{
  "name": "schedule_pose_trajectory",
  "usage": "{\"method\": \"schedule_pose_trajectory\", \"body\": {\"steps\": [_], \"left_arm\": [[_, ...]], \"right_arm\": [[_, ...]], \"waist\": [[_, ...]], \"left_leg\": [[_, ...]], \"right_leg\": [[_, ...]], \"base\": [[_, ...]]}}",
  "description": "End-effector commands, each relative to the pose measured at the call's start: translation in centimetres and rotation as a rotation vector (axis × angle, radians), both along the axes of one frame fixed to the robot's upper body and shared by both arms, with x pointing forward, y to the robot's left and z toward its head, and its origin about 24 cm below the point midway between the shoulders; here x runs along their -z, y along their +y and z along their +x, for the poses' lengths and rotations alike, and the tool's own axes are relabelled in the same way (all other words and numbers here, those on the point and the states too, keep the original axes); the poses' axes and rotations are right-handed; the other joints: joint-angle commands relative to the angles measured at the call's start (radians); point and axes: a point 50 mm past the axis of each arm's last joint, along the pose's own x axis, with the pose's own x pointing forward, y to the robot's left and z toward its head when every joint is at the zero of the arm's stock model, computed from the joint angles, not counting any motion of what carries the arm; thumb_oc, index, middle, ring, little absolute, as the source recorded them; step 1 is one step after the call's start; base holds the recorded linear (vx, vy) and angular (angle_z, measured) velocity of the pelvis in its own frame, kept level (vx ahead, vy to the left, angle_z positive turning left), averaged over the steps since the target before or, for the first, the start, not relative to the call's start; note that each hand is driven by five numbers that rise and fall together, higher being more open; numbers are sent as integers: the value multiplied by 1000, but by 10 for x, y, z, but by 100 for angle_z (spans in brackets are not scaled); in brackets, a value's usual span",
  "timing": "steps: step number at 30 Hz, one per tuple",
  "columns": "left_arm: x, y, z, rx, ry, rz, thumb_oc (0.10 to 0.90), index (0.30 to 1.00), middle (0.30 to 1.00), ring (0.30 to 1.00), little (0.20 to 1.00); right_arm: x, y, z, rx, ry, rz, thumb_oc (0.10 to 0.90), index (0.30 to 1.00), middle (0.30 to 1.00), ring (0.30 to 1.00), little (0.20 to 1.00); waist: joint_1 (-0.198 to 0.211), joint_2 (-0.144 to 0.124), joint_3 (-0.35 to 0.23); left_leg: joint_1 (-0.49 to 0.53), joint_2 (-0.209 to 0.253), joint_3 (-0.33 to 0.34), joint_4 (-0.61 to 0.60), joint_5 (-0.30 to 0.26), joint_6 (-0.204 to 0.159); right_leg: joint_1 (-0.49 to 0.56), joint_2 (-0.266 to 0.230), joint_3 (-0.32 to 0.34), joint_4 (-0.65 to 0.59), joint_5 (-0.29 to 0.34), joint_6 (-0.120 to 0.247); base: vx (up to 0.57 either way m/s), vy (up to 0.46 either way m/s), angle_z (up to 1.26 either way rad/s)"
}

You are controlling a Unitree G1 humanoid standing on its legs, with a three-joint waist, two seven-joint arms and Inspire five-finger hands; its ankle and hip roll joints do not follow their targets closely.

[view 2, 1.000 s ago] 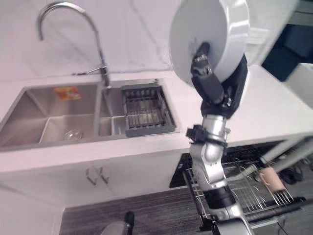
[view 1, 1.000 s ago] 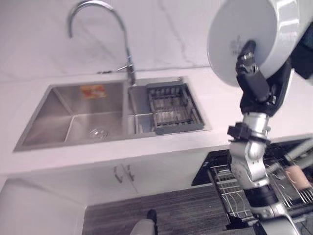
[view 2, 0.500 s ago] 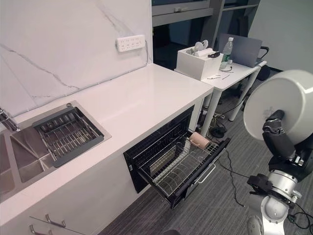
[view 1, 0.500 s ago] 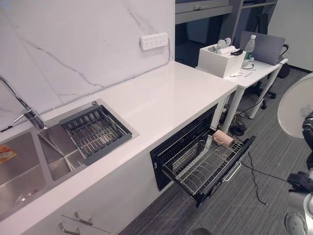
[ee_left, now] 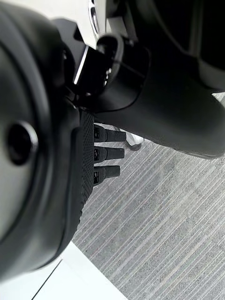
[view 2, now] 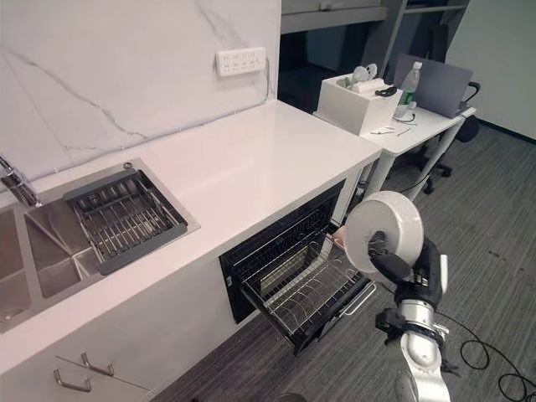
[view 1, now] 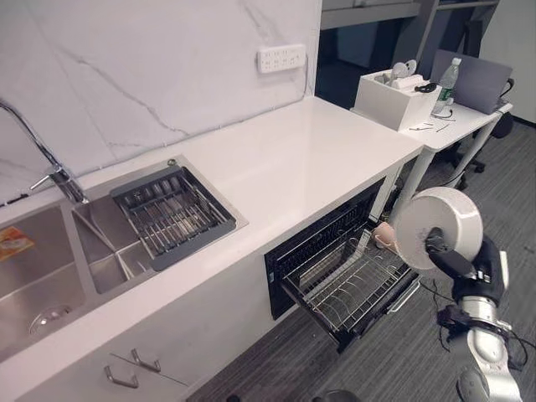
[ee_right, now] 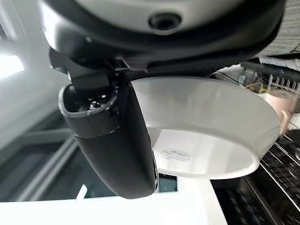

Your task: Place the dishes in the dishwasher.

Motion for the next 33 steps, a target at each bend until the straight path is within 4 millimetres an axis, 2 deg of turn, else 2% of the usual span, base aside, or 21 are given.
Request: {"method": "schedule_pose_trajectory", "body": {"steps": [1,5,9,11,17,21,24,30,33], "left_arm": [[-4,-19,69,137,-178,-25,800,900,900,900,900],[-6,-18,74,151,-189,-24,800,900,900,900,900],[-6,-14,75,139,-175,-22,800,900,900,900,900],[-7,-9,75,132,-160,-21,800,900,900,900,900],[-7,-6,74,153,-137,-27,800,900,900,900,900],[-9,-1,78,167,-127,-28,800,900,900,900,900],[-12,4,88,182,-142,-32,800,900,900,900,900],[-20,6,110,251,-234,-10,800,900,900,900,900],[-24,10,119,218,-268,8,800,900,900,900,900]], "right_arm": [[-71,-5,33,14,-285,-144,400,300,300,300,300],[-63,-9,46,14,-191,-257,400,300,300,300,300],[-65,-9,46,0,-177,-295,400,300,300,300,300],[-61,-13,48,36,-82,-386,400,300,300,300,300],[-52,-25,52,71,55,-560,400,300,300,300,300],[-59,-31,62,89,77,-673,400,300,300,300,300],[-73,-34,77,133,80,-785,400,300,300,300,300],[-87,-37,94,160,106,-878,400,300,300,300,300],[-89,-40,99,229,106,-905,400,300,300,300,300]], "waist": [[16,-16,75],[38,-9,88],[40,-7,96],[41,-1,114],[54,7,125],[74,11,136],[92,20,155],[118,24,182],[136,28,194]], "left_leg": [[21,-1,-92,157,-170,0],[4,-12,-104,157,-168,4],[-1,-17,-108,157,-166,8],[-11,-30,-121,157,-163,14],[-11,-48,-138,157,-163,20],[-17,-64,-154,157,-163,24],[-29,-79,-178,157,-160,28],[-51,-96,-202,157,-153,33],[-61,-104,-212,157,-153,36]], "right_leg": [[24,-30,-13,-86,106,53],[13,-38,-20,-86,111,56],[11,-40,-22,-86,114,56],[10,-39,-23,-86,116,56],[23,-45,-28,-86,116,56],[24,-47,-31,-86,116,55],[20,-44,-25,-86,117,53],[7,-43,-22,-86,121,52],[1,-41,-19,-86,121,53]], "base": [[0,0,0],[-2,10,2],[-12,10,10],[-36,39,7],[20,25,17],[3,2,11],[-30,19,11],[-47,9,8],[-52,9,10]]}}
